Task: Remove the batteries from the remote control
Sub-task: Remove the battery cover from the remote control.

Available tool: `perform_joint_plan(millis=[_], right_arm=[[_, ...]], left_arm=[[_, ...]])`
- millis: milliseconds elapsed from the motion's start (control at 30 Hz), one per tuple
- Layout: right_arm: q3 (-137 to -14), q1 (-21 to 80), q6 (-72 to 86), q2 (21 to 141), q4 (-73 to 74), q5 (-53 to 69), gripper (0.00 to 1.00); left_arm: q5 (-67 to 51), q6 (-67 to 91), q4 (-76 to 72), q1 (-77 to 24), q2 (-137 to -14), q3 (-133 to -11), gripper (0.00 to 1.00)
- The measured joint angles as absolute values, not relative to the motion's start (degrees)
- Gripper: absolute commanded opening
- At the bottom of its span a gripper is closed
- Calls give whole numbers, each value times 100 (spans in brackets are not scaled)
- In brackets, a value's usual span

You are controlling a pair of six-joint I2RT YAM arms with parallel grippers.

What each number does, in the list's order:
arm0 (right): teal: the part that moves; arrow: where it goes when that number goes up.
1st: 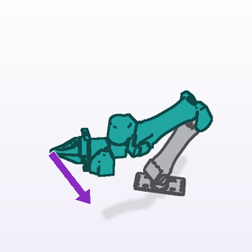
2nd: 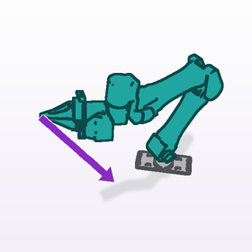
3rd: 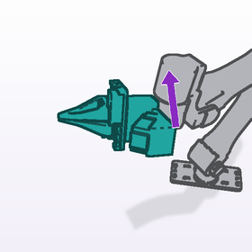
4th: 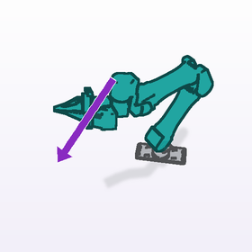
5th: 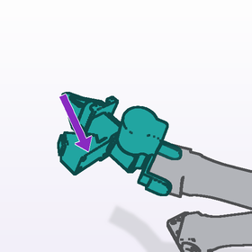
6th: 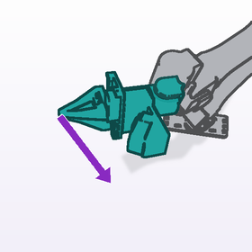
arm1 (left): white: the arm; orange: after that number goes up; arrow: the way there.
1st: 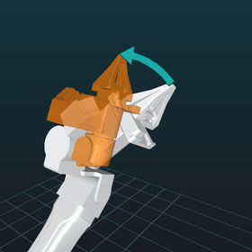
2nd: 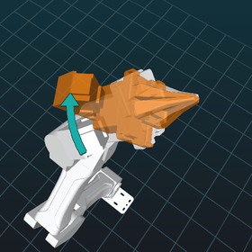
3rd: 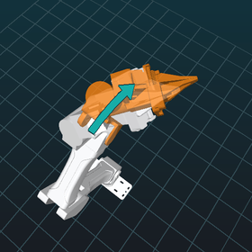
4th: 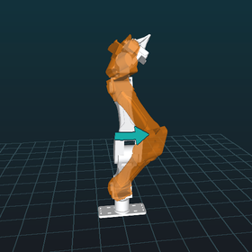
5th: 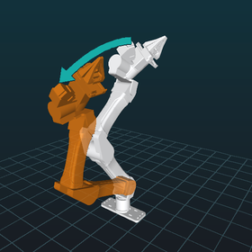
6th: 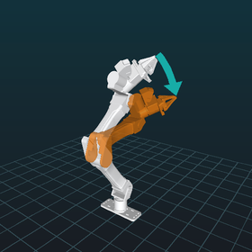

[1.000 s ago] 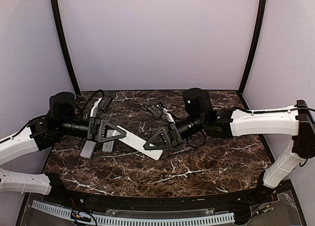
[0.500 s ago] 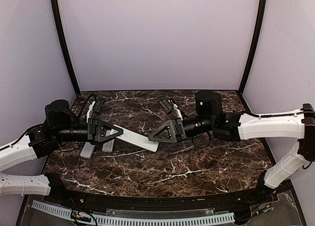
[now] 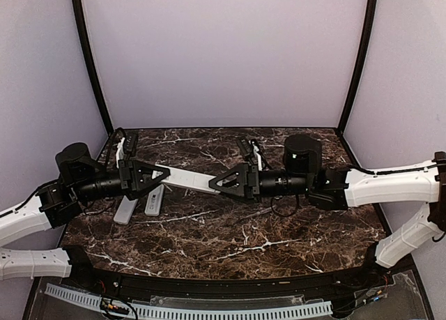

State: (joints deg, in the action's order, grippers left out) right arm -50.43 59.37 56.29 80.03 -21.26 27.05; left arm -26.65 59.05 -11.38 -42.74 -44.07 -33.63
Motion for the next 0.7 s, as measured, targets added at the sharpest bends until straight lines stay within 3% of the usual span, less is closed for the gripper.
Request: perform_joint_plan(millis=[433,700], right_arm=[[-5256,6097,5830,8298,-2324,2438,55],[-5354,6189,5909,8388,-2502,2375,27]], left_arm=[[-2749,5944,-1297,-4274,-4407,-3341,0],[-2823,5977,-1361,-4274,-4407,-3336,0]])
